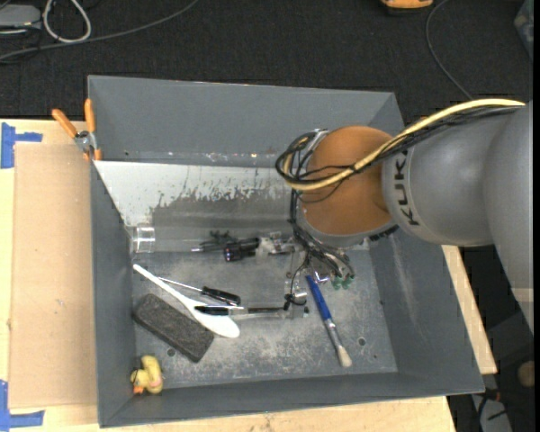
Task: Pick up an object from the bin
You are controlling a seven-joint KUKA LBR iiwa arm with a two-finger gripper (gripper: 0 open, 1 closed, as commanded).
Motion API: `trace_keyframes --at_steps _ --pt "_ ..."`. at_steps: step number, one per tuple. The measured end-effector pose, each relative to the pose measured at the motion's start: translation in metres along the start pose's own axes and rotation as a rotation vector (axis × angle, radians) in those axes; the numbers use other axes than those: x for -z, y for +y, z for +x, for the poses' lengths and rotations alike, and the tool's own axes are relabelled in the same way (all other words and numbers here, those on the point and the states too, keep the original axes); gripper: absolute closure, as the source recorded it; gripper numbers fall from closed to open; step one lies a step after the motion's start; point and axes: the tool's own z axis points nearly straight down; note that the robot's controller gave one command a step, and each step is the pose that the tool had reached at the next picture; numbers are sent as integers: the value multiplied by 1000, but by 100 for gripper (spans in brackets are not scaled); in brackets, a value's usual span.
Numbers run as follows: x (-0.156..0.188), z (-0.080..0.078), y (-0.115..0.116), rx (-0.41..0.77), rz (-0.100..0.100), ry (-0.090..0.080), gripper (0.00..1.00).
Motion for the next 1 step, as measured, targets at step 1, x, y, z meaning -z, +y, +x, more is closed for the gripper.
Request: trace_keyframes --at_steps 1 --pt "-28 26 2 -138 -2 18 0"
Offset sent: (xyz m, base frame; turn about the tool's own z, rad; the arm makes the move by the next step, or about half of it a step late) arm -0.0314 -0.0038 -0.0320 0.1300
